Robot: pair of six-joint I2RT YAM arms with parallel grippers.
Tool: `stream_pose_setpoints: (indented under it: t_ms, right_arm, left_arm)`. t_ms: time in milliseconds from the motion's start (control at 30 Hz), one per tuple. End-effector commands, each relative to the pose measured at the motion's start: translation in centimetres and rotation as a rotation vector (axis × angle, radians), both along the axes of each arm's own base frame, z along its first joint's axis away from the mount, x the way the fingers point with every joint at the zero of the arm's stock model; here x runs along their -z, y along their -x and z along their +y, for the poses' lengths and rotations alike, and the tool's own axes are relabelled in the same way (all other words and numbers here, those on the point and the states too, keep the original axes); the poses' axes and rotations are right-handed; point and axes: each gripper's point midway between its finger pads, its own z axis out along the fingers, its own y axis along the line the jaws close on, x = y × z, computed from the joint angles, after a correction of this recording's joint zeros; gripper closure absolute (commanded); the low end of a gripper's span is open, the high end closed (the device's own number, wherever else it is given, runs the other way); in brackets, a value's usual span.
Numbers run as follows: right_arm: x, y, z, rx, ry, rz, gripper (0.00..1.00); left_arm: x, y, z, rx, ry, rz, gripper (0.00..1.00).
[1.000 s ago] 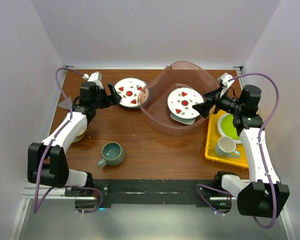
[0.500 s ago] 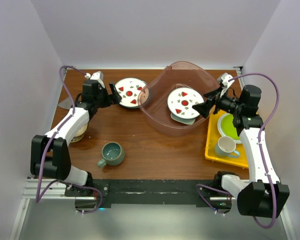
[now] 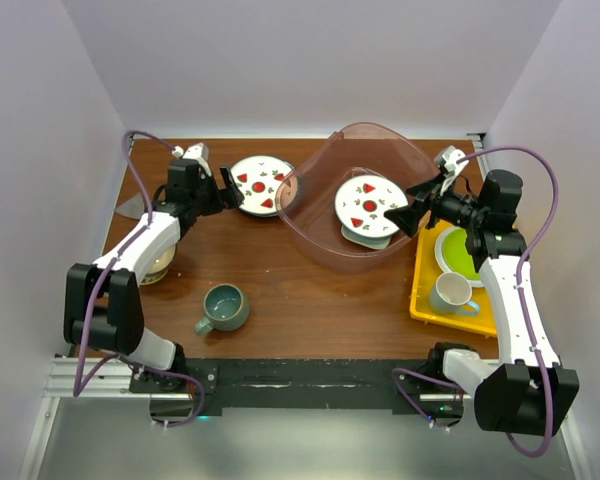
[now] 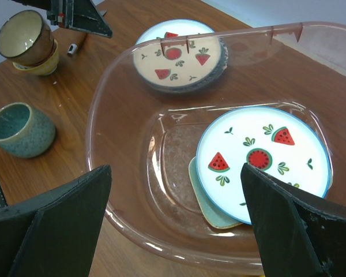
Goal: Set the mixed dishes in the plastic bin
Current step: Pick up the plate at the center of the board.
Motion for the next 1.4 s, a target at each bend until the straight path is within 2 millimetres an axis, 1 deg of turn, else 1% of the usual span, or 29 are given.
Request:
stream_pose_setpoints:
  t_ms: [0,100,300,333,533,700,733,800,867,1000,1100,1133,1200,1233,1300,1367]
  right_arm:
    - [-1.7,0.1,0.1,-0.012,-0.002,-0.066,0.02]
    - [-1.8,0.1,0.1,-0.012,-0.002,-0.067,0.02]
    - [-1.9,0.2,0.1,-0.015,-0.003,-0.071,0.02]
    - [-1.9,0.3,0.1,-0.016,-0.003,-0.069,0.02]
    - [-1.9,0.2,0.1,-0.017,-0.002,-0.068,0.02]
    - [-1.9,0.3,0.1,-0.017,-0.002,-0.068,0.02]
    - [-2.0,0.3,0.1,-0.02,-0.002,-0.07,0.02]
    - [-1.9,0.2,0.1,-0.018,-0.001,-0.068,0.02]
    - [-1.9,0.3,0.1,-0.018,-0.001,-0.066,0.02]
    - [-1.8,0.2,0.1,-0.02,-0.002,-0.062,0.02]
    - [-1.8,0.2,0.1,-0.02,-0.001,-0.063,0.02]
    - [-1.8,0.2,0.1,-0.019,-0.001,-0.063,0.02]
    - [-1.8,0.2,0.1,-0.019,-0.001,-0.063,0.02]
    - [-1.8,0.2,0.1,-0.019,-0.001,-0.064,0.02]
    - [-1.9,0.2,0.1,-0.02,-0.001,-0.064,0.02]
    - [-1.8,0.2,0.1,-0.02,-0.002,-0.063,0.02]
  left_arm:
    - [-2.1,-2.0,-0.3,0.017,0.001,-0.074,0.02]
    - [-1.7,-2.5,-0.6,0.028,0.004,-0.067,0.03]
    - [-0.5,-4.3,-1.1,0.038,0.013,-0.038,0.07]
    - [0.1,-4.8,-1.1,0.035,0.007,-0.024,0.08]
    - [1.8,-6.7,-0.3,-0.012,-0.032,0.006,0.13]
    - [3.0,-8.1,-0.2,-0.023,-0.043,0.027,0.21]
    - [3.6,-8.3,-0.2,-0.027,-0.043,0.036,0.22]
    - [3.9,-8.6,0.0,-0.031,-0.036,0.039,0.26]
    - [4.7,-8.8,0.1,-0.035,-0.034,0.055,0.29]
    - [5.7,-9.0,0.2,-0.037,-0.011,0.06,0.34]
    - [6.0,-9.2,0.2,-0.038,0.007,0.059,0.39]
    - [6.0,-9.3,0.2,-0.037,0.012,0.058,0.42]
    - [6.1,-9.4,0.1,-0.038,0.022,0.054,0.45]
    - [6.1,-9.4,0.2,-0.039,0.026,0.055,0.5]
    - [6.3,-9.5,0.2,-0.041,0.035,0.055,0.52]
    - [6.3,-9.5,0.3,-0.041,0.045,0.057,0.57]
